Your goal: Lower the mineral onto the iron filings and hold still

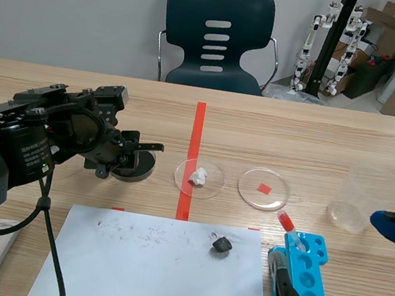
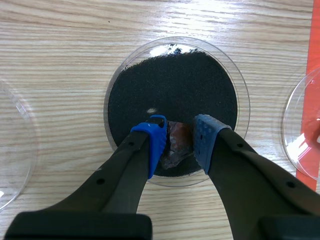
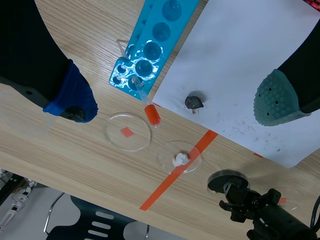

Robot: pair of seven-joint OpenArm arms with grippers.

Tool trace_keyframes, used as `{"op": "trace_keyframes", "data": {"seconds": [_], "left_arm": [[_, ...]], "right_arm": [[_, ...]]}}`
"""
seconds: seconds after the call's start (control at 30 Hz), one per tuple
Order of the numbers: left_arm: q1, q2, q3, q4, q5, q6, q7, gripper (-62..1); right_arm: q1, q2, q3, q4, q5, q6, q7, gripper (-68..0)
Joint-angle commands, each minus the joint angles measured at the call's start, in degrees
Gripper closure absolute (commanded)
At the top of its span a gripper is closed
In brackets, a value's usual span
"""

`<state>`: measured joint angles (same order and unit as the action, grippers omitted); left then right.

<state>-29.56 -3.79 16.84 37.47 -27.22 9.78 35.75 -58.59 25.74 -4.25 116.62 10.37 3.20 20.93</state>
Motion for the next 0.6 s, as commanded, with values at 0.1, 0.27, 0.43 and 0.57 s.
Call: {"op": "trace_keyframes", "data": {"seconds": [0.1, 0.27, 0.43, 0.57], "left_arm": [[-0.1, 0.0, -0.2, 3.8, 1.8, -0.2, 1.4, -10.0], [3.0, -1.4, -0.2, 11.1, 2.6, -0.2, 1.4, -10.0], [8.3, -4.7, -0.2, 22.3, 3.1, -0.3, 0.7, -10.0], [14.4, -8.7, -0.2, 32.2, 2.9, -0.5, -4.3, -10.0]], "right_arm": [[0.5, 0.4, 0.1, 0.3, 0.4, -0.2, 0.9, -67.9], [0.5, 0.4, 0.1, 0.3, 0.4, -0.2, 0.9, -67.9], [0.5, 0.4, 0.1, 0.3, 0.4, -0.2, 0.9, -67.9], [0.5, 0.4, 0.1, 0.3, 0.4, -0.2, 0.9, -67.9]]}}
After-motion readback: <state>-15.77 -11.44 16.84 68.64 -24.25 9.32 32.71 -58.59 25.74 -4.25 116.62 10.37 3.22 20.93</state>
